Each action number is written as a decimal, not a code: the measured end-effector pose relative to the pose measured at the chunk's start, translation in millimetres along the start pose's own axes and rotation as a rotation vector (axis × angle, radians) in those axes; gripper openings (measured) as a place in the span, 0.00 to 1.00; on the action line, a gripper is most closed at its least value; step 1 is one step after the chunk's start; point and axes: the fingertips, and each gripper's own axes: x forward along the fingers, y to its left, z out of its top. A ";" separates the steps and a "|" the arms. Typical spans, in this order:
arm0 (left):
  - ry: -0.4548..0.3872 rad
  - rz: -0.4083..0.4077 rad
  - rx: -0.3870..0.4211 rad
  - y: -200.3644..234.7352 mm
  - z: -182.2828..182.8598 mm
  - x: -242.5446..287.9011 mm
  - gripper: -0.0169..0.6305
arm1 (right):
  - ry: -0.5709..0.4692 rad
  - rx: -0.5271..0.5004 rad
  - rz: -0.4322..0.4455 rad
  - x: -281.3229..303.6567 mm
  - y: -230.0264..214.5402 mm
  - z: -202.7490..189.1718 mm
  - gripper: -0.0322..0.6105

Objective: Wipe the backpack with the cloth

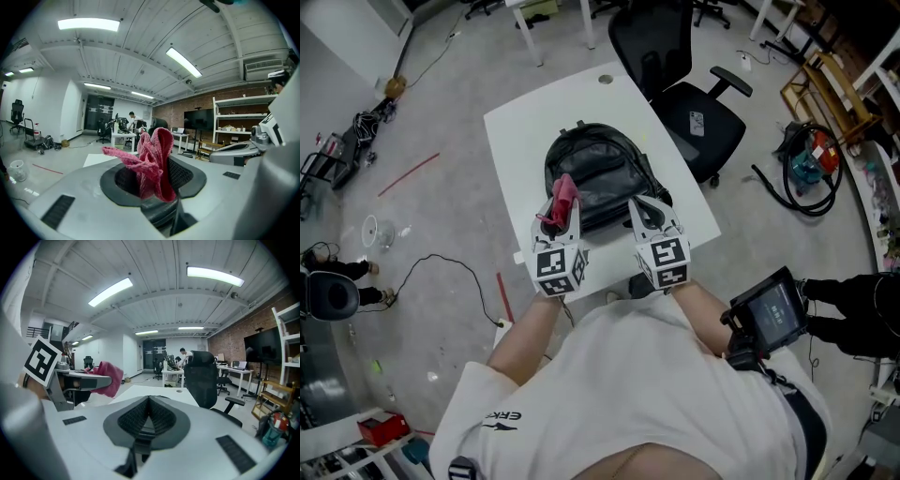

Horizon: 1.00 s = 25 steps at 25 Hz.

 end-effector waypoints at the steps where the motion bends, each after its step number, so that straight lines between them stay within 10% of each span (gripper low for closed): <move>1: -0.002 -0.004 0.006 2.6 2.0 7.2 0.25 | 0.000 -0.003 -0.002 5.7 -3.8 1.3 0.05; 13: 0.041 -0.032 0.114 28.1 17.2 111.8 0.25 | 0.048 -0.043 0.005 76.2 -53.2 6.5 0.05; 25: 0.267 -0.121 0.286 23.5 -38.7 223.1 0.25 | 0.151 -0.061 0.028 135.2 -96.8 -13.5 0.05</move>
